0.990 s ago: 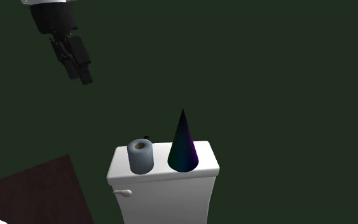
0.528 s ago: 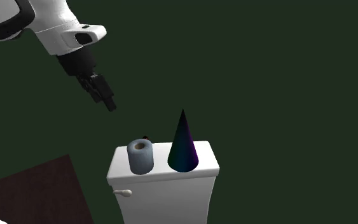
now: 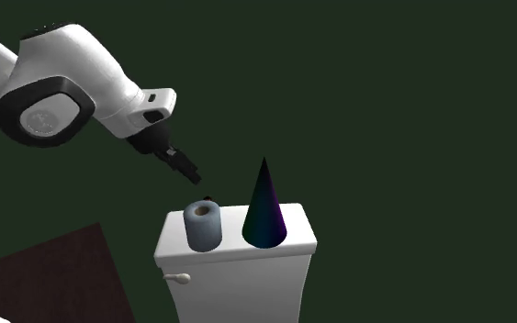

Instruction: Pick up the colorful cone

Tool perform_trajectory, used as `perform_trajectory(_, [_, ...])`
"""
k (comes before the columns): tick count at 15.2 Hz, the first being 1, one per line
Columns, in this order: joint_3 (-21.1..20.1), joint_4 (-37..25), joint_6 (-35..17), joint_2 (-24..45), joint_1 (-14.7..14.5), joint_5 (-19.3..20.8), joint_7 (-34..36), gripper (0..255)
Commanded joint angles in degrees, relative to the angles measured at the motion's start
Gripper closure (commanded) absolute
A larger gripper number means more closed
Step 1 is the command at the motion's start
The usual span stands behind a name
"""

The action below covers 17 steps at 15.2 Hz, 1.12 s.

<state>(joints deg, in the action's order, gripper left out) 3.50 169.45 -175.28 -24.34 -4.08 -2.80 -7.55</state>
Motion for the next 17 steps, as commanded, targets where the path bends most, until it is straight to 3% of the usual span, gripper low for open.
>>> perform_trajectory(1, [6.0, -1.1, -11.2, 8.4, -5.8, -1.3, -1.7, 0])
perform_trajectory(2, [12.7, -1.9, -16.1, 12.3, -12.1, 0.0, -0.9, 0])
perform_trajectory(3, [21.4, -3.0, -20.8, 16.2, -19.6, 4.6, 2.6, 0])
perform_trajectory(4, [30.6, -4.4, -25.3, 20.6, -27.0, 11.6, 8.6, 0])
perform_trajectory(5, [37.5, -6.2, -29.9, 25.8, -31.9, 19.5, 16.3, 0])
perform_trajectory(6, [38.9, -8.3, -34.5, 31.2, -32.2, 24.8, 22.5, 0])
perform_trajectory(8, [33.1, -12.4, -42.3, 39.7, -26.5, 25.7, 26.6, 0])
perform_trajectory(12, [28.4, -21.5, -53.7, 54.1, -23.0, 22.8, 31.1, 0])
perform_trajectory(17, [24.3, -34.8, -61.7, 67.9, -19.9, 17.1, 33.8, 0])
